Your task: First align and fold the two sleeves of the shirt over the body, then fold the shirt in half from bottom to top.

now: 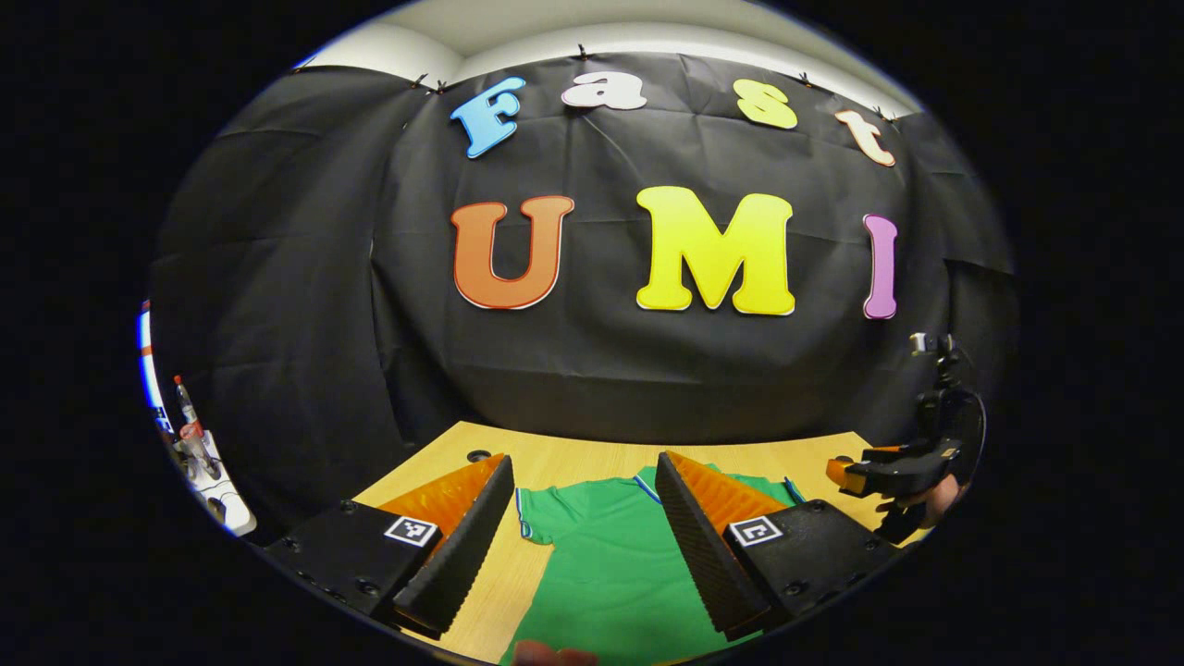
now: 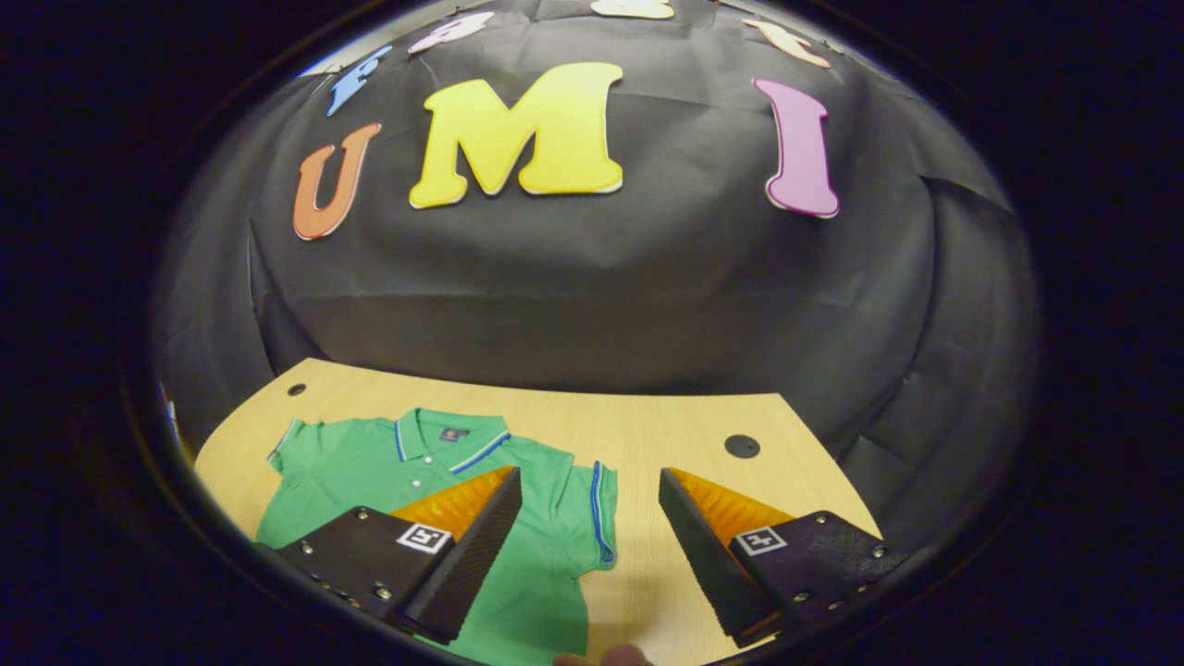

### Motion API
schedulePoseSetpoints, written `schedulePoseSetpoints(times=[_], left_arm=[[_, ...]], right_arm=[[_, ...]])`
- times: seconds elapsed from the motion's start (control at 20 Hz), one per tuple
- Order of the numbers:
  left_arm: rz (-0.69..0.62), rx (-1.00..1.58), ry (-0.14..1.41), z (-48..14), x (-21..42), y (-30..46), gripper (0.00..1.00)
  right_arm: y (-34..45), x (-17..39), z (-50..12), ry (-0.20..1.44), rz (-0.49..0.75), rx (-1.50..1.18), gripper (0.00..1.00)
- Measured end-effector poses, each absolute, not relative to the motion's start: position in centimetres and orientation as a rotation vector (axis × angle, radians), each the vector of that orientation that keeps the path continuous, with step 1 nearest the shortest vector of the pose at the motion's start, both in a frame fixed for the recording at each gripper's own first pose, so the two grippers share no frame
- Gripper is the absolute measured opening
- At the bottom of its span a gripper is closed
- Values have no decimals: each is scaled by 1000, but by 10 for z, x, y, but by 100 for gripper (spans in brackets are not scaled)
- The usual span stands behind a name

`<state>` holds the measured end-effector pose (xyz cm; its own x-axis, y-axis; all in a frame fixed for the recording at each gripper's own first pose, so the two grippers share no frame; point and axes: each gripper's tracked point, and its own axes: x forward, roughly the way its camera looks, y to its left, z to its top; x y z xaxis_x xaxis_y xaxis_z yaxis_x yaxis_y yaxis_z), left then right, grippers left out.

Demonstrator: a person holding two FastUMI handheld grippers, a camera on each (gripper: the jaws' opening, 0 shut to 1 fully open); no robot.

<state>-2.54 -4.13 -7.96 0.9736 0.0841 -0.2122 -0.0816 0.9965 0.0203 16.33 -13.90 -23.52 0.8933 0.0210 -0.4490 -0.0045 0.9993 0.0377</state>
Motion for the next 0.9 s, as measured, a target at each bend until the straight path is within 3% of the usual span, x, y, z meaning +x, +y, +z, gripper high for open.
schedulePoseSetpoints(times=[0.35, 0.4, 0.65, 0.75, 0.8, 0.9], left_arm=[[165, -4, 304, -106, -47, -38, 99], [172, 4, 314, -110, -50, -38, 98], [180, 32, 341, -115, -53, -41, 99], [171, 39, 347, -117, -51, -46, 99], [166, 43, 349, -117, -50, -47, 99], [156, 53, 349, -116, -48, -50, 99]], right_arm=[[-138, 222, -324, 570, 68, -38, 94], [-138, 228, -336, 594, 78, -25, 87], [-146, 242, -371, 674, 77, 30, 81], [-146, 241, -378, 698, 74, 40, 74], [-147, 240, -379, 701, 75, 50, 63], [-148, 241, -379, 703, 70, 59, 58]])
